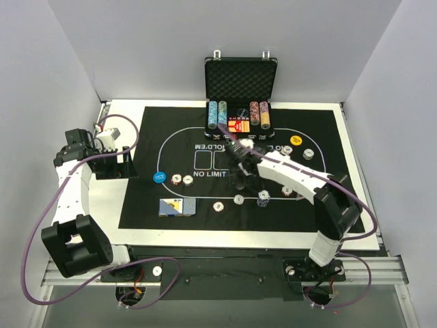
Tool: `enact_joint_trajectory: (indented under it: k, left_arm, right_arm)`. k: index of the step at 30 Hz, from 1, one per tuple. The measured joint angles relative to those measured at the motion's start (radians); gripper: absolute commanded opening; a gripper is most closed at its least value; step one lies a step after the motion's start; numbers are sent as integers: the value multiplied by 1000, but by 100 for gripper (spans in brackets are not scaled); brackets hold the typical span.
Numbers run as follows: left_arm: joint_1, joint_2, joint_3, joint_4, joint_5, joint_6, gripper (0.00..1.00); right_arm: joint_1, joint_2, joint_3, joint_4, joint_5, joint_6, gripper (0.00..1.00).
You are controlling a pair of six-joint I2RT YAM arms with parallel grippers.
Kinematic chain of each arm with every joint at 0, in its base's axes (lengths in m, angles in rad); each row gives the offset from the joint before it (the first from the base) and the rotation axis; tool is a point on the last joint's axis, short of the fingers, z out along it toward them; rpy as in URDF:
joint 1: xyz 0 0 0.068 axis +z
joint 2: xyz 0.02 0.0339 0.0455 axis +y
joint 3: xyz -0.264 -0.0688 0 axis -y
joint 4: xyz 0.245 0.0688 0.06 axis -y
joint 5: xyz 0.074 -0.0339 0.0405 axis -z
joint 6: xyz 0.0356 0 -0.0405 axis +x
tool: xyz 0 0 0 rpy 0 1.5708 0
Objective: Distribute texas hold em gaming equipment
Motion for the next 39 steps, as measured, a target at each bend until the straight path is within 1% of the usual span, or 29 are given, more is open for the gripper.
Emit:
enact_joint_trajectory:
  k: [3, 8, 12, 15, 21, 24, 29, 33, 35, 39]
  left_arm:
    - [0, 0, 0, 0, 0, 0, 97]
    - [0, 0, 0, 0, -1, 0, 97]
    - [0, 0, 0, 0, 0, 0, 97]
    - [0, 0, 0, 0, 0, 0, 97]
    - [0, 0, 0, -1, 0, 0, 97]
    - [0, 0, 0, -1, 0, 0, 97]
    - [0, 0, 0, -1, 0, 0, 97]
    - [0, 0, 0, -1, 0, 0, 97]
    - [0, 0, 0, -1, 0, 0, 97]
    - [0, 0, 0, -1, 0, 0, 97]
  right_arm:
    - [-79, -39, 35, -6, -7, -16, 31]
    - [-249, -98, 49, -23, -2, -41, 31]
    - [-320, -124, 11, -21, 7, -48, 30]
    - [-343, -146, -68, -16, 14, -47, 30]
    - [-380, -216, -292, 4, 27, -11, 30]
    - [-403, -263, -363, 13, 33, 8, 30]
    - [-415, -312, -432, 48, 47, 35, 30]
    - [-424, -312, -472, 78, 50, 49, 31]
    - [-435, -312, -486, 94, 55, 53, 33]
    - [-456, -307, -519, 133, 73, 61, 33]
